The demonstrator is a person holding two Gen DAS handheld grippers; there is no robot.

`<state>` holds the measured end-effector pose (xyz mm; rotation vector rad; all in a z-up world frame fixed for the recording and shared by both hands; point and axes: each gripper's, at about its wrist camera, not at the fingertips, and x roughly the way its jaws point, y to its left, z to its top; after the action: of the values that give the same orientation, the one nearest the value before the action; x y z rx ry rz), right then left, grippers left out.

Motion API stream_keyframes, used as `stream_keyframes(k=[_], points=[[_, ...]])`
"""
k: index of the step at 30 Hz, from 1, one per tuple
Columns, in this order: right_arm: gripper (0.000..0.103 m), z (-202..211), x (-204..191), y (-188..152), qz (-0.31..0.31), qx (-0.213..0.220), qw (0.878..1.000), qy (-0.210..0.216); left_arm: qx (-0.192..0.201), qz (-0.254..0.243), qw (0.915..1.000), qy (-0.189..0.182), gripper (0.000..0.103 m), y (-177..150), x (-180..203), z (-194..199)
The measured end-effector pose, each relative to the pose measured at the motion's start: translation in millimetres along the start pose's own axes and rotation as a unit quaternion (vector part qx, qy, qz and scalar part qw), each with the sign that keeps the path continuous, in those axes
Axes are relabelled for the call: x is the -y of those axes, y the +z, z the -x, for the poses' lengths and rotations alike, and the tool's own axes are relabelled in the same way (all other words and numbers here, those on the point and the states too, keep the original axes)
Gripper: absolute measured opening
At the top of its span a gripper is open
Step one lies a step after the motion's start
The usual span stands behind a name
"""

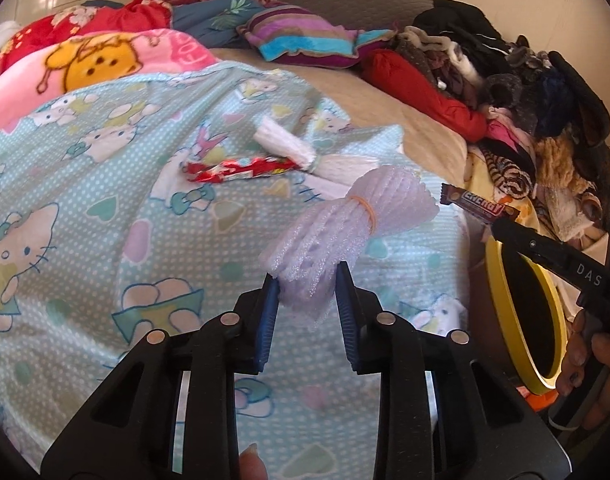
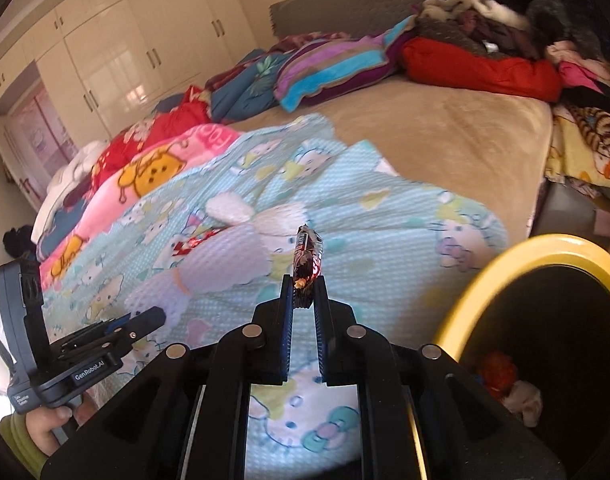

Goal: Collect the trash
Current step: 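Carry the foam net and brown wrapper over the yellow-rimmed bin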

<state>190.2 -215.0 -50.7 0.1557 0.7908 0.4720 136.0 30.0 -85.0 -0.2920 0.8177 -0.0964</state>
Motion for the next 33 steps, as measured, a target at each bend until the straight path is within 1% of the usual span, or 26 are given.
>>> stream_keyframes(k=[7,19,33], points=[[0.010,32.0,30.1,-10.3,-0.034,0.024,0.999,-0.020,0.008,-0.029,0.9993,-0.020,0.021,4.3,32.3,6.9],[0.010,73.2,74.8,-31.2,-0.079,0.045,0.995,-0.052,0.014,-0.082,0.9953,-0.049,0.021,2.9,87.3,13.7],[0.010,104.4,119.2,-47.3,-0.129,0.066,0.986,-0.082,0.012,-0.128,0.9896,-0.065,0.022,-3.1,126.6,16.2]])
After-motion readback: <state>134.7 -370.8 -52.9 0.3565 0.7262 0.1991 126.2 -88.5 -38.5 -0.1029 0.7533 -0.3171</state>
